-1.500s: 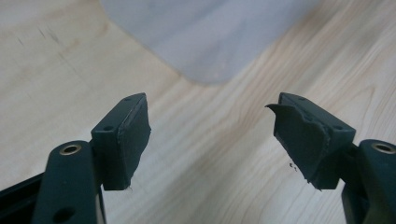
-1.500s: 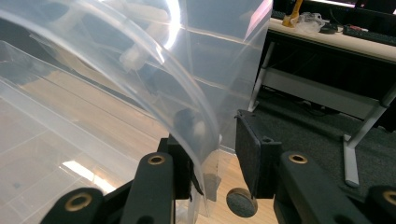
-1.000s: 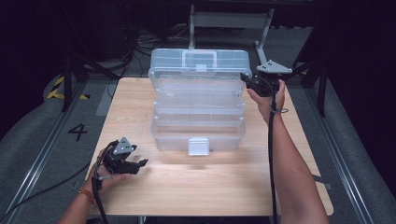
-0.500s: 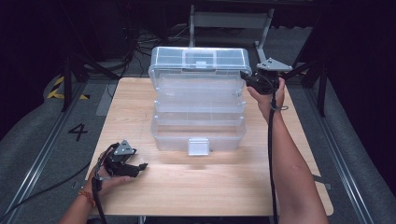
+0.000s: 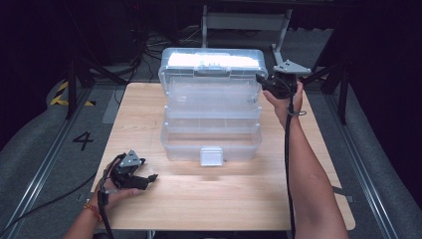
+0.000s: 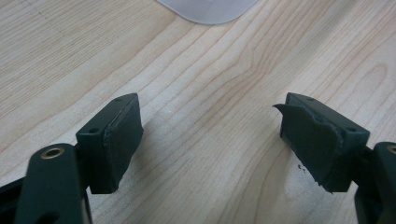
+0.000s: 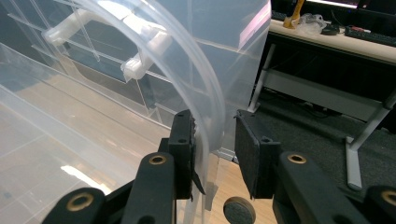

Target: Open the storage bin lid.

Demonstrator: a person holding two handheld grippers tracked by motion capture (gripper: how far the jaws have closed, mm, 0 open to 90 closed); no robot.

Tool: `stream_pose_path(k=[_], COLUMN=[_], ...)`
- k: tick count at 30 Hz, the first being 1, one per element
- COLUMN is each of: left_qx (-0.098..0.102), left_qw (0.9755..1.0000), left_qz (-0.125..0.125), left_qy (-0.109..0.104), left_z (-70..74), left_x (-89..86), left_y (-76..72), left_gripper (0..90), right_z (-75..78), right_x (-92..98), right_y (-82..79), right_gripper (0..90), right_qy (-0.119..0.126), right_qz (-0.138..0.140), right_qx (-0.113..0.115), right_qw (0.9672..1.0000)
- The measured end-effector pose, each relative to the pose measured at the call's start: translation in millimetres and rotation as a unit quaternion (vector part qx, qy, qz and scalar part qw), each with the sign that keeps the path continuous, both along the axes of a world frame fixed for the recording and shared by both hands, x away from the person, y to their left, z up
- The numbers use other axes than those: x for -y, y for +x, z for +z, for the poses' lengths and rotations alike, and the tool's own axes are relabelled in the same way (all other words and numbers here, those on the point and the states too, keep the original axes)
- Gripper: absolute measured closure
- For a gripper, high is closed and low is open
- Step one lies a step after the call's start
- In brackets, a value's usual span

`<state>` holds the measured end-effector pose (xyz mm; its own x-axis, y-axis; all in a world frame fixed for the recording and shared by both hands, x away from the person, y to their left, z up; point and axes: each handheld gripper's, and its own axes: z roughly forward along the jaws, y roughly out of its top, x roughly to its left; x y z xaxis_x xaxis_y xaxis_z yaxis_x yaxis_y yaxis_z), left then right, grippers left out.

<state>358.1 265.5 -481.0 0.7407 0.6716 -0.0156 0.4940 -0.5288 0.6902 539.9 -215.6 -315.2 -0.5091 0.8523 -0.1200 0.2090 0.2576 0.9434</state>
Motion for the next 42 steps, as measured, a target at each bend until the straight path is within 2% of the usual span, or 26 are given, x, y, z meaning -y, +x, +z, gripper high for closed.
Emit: stream_pose_path(k=[18, 23, 29, 42], left_qx=[0.0, -0.002, -0.002, 0.0], left_qw=[1.0, 1.0, 1.0, 1.0], left_qz=[0.005, 0.003, 0.003, 0.005], left_qy=[0.002, 0.001, 0.002, -0.002], left_z=[0.1, 0.1, 0.1, -0.5], left_x=[0.1, -0.1, -0.1, 0.0], left_y=[-1.3, -1.0, -1.1, -0.6], left_gripper=[21.0, 20.9, 20.9, 21.1], right_z=[5.1, 4.5, 6.1, 5.8], right_x=[-2.5, -2.3, -2.9, -0.9], right_y=[10.4, 16.2, 21.2, 38.2], right_gripper=[69.7, 70.2, 70.4, 71.1], right_qy=[-0.01, 0.002, -0.002, 0.015], right_qz=[-0.007, -0.008, -0.009, -0.007], right_qx=[-0.009, -0.011, -0.014, -0.026], right_qw=[0.9999, 0.9999, 0.9999, 0.9995])
